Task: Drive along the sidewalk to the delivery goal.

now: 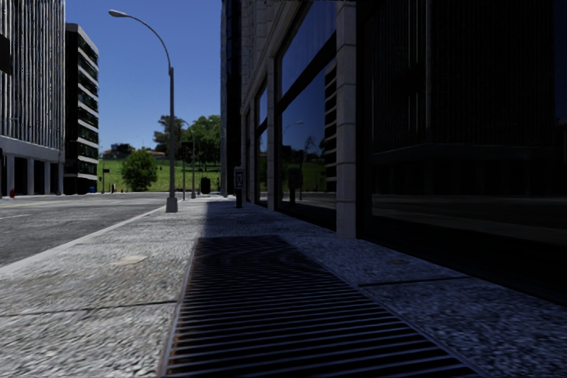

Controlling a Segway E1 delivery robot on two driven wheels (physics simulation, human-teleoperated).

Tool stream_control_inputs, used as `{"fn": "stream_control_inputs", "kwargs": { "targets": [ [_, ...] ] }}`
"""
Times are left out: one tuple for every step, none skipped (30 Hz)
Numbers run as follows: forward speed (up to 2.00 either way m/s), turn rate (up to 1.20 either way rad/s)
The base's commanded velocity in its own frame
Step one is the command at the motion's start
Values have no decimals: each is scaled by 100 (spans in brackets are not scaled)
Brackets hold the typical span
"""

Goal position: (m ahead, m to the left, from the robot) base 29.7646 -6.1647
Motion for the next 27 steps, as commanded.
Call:
{"fn": "stream_control_inputs", "kwargs": {
  "targets": [
    [198, 60],
    [198, 60],
    [198, 60],
    [198, 60],
    [198, 60],
    [198, 60],
    [198, 60],
    [198, 0],
    [198, 0],
    [198, 0],
    [198, 0],
    [198, 0],
    [198, 0],
    [198, 0],
    [198, 0],
    [198, 0],
    [198, 0],
    [198, 0],
    [198, 0],
    [198, 0],
    [198, 0],
    [198, 0],
    [198, 0],
    [198, 0],
    [198, 0],
    [198, 5],
    [198, 18]
  ]
}}
